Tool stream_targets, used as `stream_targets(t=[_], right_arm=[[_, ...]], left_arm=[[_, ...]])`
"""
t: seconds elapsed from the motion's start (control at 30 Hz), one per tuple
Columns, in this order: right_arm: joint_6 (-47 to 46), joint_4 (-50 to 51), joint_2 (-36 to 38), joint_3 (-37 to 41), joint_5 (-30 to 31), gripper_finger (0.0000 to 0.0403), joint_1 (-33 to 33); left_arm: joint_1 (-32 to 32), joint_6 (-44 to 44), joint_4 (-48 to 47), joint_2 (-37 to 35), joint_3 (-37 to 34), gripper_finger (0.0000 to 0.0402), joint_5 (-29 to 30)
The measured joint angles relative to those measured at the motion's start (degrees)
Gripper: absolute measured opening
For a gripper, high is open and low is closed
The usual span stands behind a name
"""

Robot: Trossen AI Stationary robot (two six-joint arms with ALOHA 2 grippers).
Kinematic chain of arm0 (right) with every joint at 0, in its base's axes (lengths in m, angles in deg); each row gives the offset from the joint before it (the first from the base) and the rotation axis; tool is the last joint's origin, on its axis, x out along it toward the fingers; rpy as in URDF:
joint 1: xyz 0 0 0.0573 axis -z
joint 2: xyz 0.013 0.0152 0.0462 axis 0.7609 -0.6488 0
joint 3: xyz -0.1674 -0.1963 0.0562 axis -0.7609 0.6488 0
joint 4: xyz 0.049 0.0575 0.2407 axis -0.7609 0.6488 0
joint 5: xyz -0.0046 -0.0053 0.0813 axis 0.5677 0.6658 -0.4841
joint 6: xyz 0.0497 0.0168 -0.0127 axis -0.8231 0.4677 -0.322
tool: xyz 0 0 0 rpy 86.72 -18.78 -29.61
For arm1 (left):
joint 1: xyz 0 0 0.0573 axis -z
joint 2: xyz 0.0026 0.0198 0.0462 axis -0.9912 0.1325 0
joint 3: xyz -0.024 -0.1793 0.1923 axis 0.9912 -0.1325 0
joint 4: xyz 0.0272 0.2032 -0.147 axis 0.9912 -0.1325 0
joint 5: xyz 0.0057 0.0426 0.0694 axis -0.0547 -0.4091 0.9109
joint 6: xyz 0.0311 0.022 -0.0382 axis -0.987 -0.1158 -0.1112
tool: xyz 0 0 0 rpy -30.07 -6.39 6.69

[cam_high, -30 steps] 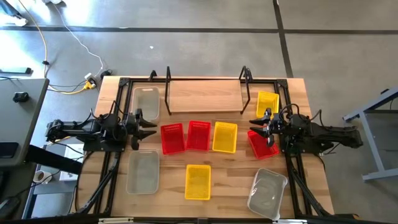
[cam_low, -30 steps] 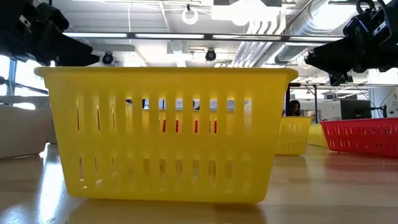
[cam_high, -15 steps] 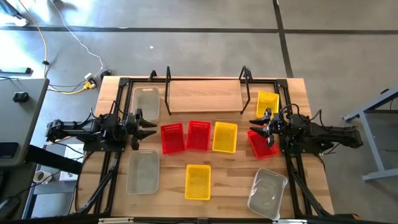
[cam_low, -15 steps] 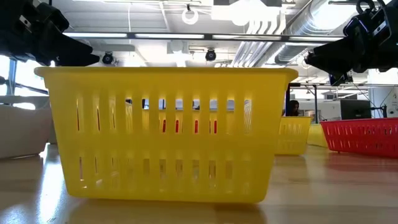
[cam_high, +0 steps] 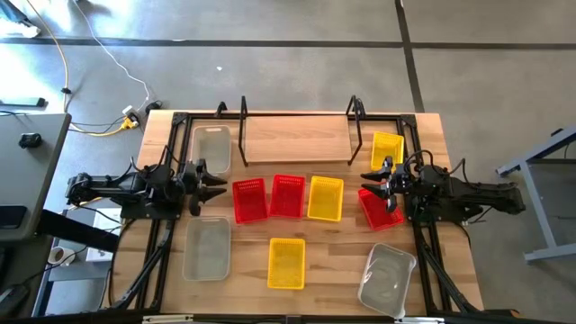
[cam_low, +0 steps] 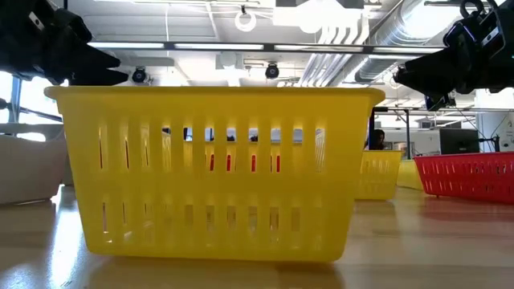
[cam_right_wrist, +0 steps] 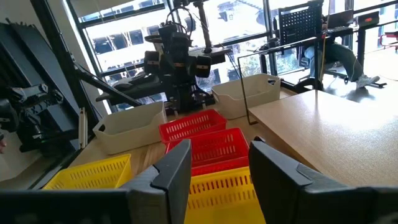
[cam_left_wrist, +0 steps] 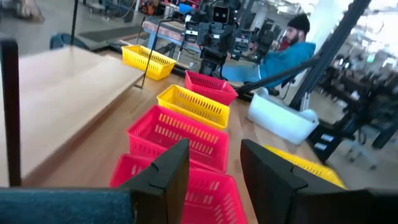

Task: Stack baskets on shelf by color
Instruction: Put the middle yellow bin on the shelf

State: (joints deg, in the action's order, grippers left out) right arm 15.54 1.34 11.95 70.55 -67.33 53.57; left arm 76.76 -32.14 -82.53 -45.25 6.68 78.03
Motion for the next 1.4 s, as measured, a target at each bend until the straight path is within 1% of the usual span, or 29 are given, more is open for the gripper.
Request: stream_targets(t=[0.13, 0.37, 0.53, 0.6, 0.67, 0.8, 0.87, 1.1, 1.27, 1.4], right_arm=[[0.0, 0.02, -0.02, 0.0, 0.0, 0.0144, -0.01], [-0.01, -0.01, -0.02, 0.0, 0.0, 0.0144, 0.02], [-0.16, -0.67, -0.02, 0.0, 0.33, 0.0144, -0.01], [-2.25, -0.85, -0.02, 0.0, 0.91, 0.0144, -0.01], [-6.56, -1.07, -0.02, 0.0, 1.91, 0.0144, -0.01], [-18.92, -3.04, -0.02, 0.0, 6.39, 0.0144, -0.01], [-21.44, -4.09, -0.02, 0.0, 7.89, 0.0144, -0.01], [-24.07, -11.91, 0.0, -0.13, 12.04, 0.0144, -0.01], [-22.01, -11.97, -0.16, -3.93, 12.36, 0.0144, -0.01], [-18.58, -9.64, -2.4, -8.68, 12.35, 0.0144, -0.01]], left_arm=[[-0.01, 3.94, 0.01, -0.01, 0.01, 0.0133, 0.0], [-0.01, 13.45, 0.02, -0.01, 0.0, 0.0133, 0.08], [0.0, 24.35, 0.04, -0.02, 0.0, 0.0133, 1.59], [-0.02, 27.54, 0.11, 0.0, 0.0, 0.0133, 2.31], [-0.02, 29.31, 0.17, 0.0, 0.0, 0.0133, 2.4], [0.0, 29.36, 0.31, 0.0, 0.0, 0.0133, 3.37], [-0.02, 29.35, 0.35, -0.02, 0.0, 0.0133, 3.54], [-0.02, 29.35, 0.35, -0.01, 0.0, 0.0133, 3.84], [0.0, 29.34, 0.44, 0.0, 0.0, 0.0133, 5.51], [0.0, 29.33, 0.46, 0.0, 0.0, 0.0133, 6.36]])
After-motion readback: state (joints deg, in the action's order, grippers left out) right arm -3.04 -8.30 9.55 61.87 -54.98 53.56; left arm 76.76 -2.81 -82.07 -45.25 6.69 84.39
